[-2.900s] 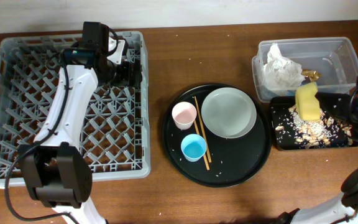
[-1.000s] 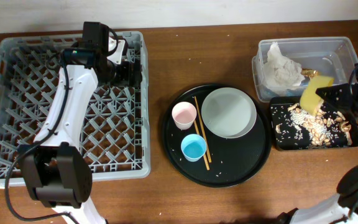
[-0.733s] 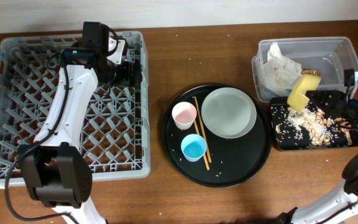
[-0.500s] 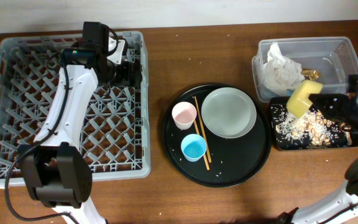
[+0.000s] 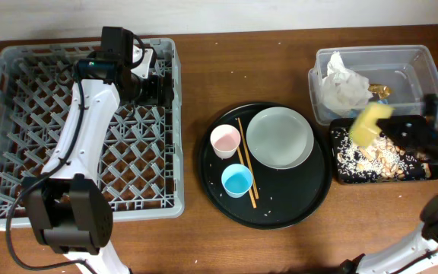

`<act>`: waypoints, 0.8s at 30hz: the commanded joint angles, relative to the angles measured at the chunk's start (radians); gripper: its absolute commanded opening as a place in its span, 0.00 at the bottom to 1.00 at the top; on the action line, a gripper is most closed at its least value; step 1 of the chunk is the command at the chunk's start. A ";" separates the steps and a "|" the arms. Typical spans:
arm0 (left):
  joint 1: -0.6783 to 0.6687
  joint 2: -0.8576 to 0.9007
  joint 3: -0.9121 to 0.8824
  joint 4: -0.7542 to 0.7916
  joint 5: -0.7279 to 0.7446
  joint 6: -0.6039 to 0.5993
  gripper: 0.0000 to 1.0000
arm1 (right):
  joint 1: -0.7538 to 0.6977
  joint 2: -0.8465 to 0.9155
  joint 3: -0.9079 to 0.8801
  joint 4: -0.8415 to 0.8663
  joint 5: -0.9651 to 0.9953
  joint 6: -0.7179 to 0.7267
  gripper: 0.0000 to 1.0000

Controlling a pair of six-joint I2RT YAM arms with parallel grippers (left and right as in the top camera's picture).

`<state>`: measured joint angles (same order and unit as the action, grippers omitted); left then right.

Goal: Sort waste into correct bins and load items into the dishwasher rack
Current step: 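Set the empty yellow bowl back on the round tray with the right gripper, then grasp the pink cup with the right gripper and lift it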

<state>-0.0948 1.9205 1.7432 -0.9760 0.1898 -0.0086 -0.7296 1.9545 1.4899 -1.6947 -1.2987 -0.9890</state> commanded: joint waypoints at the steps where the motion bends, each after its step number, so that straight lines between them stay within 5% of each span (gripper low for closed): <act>1: 0.006 -0.023 0.016 0.002 0.000 0.001 0.99 | 0.155 -0.126 0.003 -0.005 0.138 0.067 0.04; 5: 0.006 -0.023 0.016 0.002 0.000 0.001 0.99 | 0.416 -0.170 0.003 0.078 0.346 0.325 0.04; 7: 0.006 -0.023 0.016 0.002 0.000 0.001 0.99 | 0.582 -0.170 0.003 0.216 0.620 0.673 0.04; 11: 0.006 -0.023 0.016 0.002 0.000 0.001 0.99 | 0.829 -0.170 -0.031 0.245 0.979 1.041 0.04; 19: 0.006 -0.023 0.016 0.006 0.000 0.001 0.99 | 1.064 -0.170 -0.235 0.413 1.000 1.234 0.04; 20: 0.006 -0.023 0.016 0.006 0.000 0.001 0.99 | 1.070 -0.170 -0.245 0.416 1.000 1.234 0.10; 21: 0.006 -0.023 0.016 0.006 0.000 0.001 0.99 | 1.071 -0.170 -0.245 0.418 1.000 1.234 0.30; 22: 0.006 -0.023 0.016 0.006 0.000 0.001 0.99 | 1.070 -0.170 -0.244 0.420 0.996 1.233 0.36; 24: 0.006 -0.023 0.016 0.006 0.000 0.001 0.99 | 1.070 -0.173 -0.226 0.412 0.993 1.233 0.37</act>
<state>-0.0948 1.9205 1.7432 -0.9718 0.1898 -0.0086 0.3347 1.7988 1.2522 -1.2778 -0.3107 0.2333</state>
